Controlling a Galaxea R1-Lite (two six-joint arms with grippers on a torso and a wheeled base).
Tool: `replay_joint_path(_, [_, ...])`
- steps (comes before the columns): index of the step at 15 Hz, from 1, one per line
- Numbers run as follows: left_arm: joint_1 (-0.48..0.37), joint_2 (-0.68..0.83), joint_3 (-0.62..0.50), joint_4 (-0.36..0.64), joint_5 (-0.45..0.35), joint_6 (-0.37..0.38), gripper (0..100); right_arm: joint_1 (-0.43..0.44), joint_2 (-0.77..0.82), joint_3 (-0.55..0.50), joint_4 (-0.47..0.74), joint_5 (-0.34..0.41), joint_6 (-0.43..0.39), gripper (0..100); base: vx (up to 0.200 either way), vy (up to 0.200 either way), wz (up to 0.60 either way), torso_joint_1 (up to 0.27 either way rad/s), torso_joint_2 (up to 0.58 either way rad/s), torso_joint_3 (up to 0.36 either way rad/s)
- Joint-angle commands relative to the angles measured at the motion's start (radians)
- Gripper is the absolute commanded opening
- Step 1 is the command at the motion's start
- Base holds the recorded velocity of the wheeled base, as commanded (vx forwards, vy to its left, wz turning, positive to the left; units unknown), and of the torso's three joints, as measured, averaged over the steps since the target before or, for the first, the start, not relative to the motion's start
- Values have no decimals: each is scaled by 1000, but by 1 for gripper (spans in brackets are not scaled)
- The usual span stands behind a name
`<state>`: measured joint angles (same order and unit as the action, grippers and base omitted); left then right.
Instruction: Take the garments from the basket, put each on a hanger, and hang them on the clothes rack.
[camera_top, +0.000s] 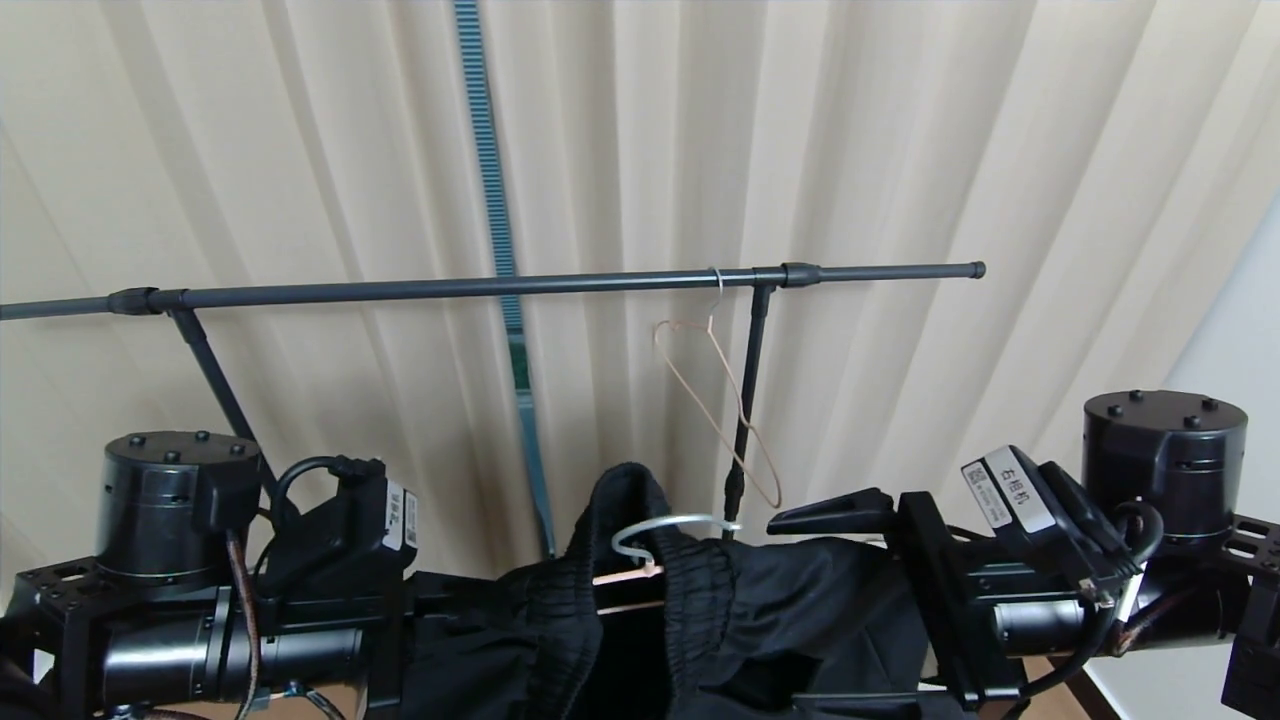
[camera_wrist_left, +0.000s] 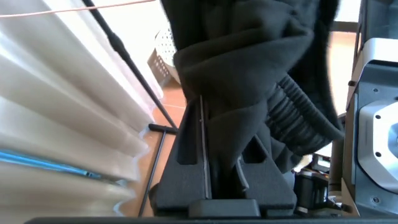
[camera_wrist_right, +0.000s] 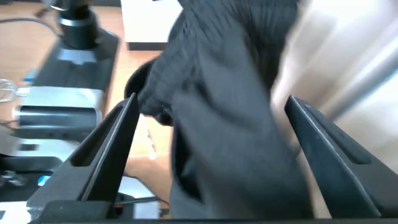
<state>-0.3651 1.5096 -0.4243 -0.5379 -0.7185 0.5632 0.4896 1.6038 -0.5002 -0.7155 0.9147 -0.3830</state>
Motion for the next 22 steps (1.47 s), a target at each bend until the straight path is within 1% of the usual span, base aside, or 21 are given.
replay_joint_path(1, [32,-35,21,1,-2,0,0,-46,-21,0,-2,0,-25,100,0,0,0,0,0,0])
replay_joint_path(4, [52,-78,50,1,-2,-25,0,-97,-19,-3,-1,-2,-71,100,0,0,0,0,0,0])
replay_joint_path(5, [57,-86,56,1,-2,-26,0,-101,-19,-3,-2,-5,-77,100,0,0,0,0,0,0])
replay_joint_path(7, [78,-121,78,1,-1,-31,0,-129,-12,-8,-2,-42,-114,100,0,0,0,0,0,0])
replay_joint_path(9, [89,-147,94,1,-2,-40,0,-128,25,-11,-2,-128,-151,100,0,0,0,0,0,0])
replay_joint_path(10, [91,-149,96,1,-2,-40,0,-128,28,-11,-2,-135,-155,100,0,0,0,0,0,0])
replay_joint_path(11, [98,-172,105,1,-2,-39,0,-128,70,-11,-2,-211,-211,100,0,0,0,0,0,0])
replay_joint_path(12, [100,-184,111,1,-2,-39,0,-126,85,-12,-2,-243,-220,100,0,0,0,0,0,0])
replay_joint_path(13, [104,-193,117,1,-2,-39,0,-126,94,-12,-2,-255,-220,100,0,0,0,0,0,0])
replay_joint_path(16, [137,-253,131,1,-4,-40,0,-129,133,-31,-2,-258,-220,100,0,0,0,0,0,0])
replay_joint_path(19, [138,-308,137,1,-2,-54,0,-140,157,-43,-4,-260,-220,100,0,0,0,0,0,0])
replay_joint_path(22, [140,-394,142,-1,-2,-69,0,-144,163,-46,-4,-260,-218,100,0,0,0,0,0,0])
